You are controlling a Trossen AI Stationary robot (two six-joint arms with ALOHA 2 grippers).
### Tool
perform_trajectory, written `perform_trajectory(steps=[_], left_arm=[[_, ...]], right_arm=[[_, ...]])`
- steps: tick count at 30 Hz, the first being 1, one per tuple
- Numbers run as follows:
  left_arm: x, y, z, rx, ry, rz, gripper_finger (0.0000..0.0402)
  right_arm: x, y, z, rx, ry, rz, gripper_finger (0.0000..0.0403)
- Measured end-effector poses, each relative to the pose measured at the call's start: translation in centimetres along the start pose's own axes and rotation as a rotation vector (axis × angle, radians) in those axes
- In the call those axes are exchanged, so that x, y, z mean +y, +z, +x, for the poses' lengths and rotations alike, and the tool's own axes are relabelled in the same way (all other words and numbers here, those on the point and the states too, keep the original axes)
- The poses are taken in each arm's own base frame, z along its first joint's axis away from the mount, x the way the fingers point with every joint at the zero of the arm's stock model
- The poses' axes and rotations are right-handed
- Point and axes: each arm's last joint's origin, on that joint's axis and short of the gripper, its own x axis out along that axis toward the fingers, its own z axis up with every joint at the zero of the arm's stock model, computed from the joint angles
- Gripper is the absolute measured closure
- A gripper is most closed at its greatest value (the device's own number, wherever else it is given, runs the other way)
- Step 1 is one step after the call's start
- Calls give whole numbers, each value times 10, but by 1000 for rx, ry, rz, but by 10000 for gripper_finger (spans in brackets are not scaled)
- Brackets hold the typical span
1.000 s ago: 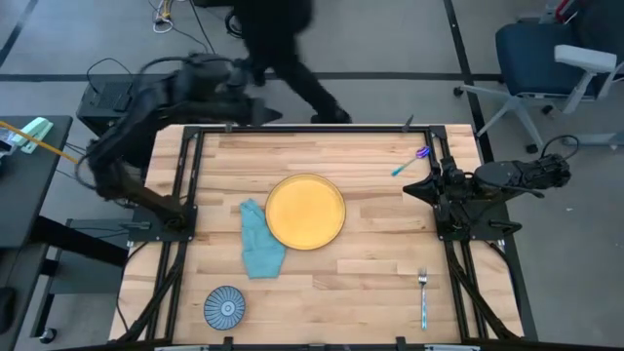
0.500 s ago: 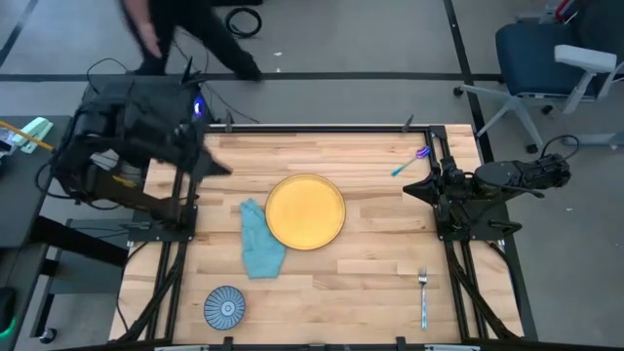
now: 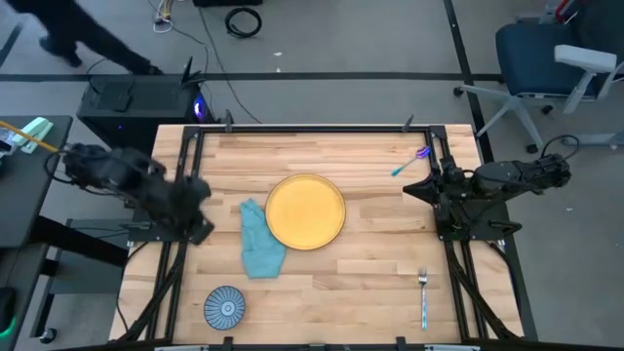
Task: Set table place
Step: Move the blue napkin to the top left of the table
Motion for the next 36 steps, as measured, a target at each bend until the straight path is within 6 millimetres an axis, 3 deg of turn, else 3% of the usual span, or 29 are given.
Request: perform_trajectory(steps=[7, 15, 20, 28, 36], left_arm=[[12, -39, 63, 164, 227, -73, 379], [8, -82, 122, 211, 84, -164, 391], [17, -92, 139, 136, 87, -273, 379], [8, -69, 143, -104, -53, -333, 366], [-10, -9, 169, -252, -45, -221, 366]], right_arm=[[1, -1, 3, 13, -11, -3, 386], [2, -4, 10, 38, -34, 8, 386], [3, -6, 15, 54, -48, -4, 386], [1, -12, 18, 106, -94, -35, 386], [0, -14, 20, 124, -110, -46, 386]])
